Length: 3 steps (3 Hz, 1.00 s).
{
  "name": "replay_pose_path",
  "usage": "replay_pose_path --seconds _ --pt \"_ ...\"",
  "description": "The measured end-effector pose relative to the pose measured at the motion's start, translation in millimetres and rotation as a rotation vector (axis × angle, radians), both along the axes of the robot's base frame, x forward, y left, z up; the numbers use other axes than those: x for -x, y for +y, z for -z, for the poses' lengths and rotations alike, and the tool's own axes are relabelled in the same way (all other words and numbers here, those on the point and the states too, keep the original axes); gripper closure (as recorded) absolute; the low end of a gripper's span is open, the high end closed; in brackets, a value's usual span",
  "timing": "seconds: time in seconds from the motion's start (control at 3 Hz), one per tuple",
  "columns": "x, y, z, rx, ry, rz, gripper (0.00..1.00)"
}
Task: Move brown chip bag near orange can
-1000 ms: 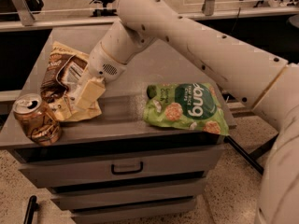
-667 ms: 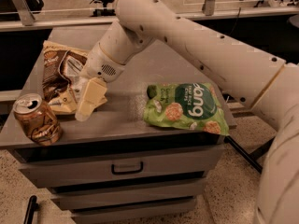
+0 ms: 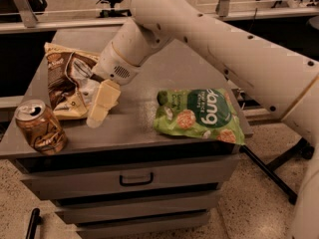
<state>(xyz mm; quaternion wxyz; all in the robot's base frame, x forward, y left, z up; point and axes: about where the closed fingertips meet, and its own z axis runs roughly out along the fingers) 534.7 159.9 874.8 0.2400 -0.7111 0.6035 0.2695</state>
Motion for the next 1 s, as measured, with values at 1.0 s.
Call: replay_pose_path --seconds 1.0 --pt "-9.7 -83.5 -18.5 0.004 -0.075 0.206 0.00"
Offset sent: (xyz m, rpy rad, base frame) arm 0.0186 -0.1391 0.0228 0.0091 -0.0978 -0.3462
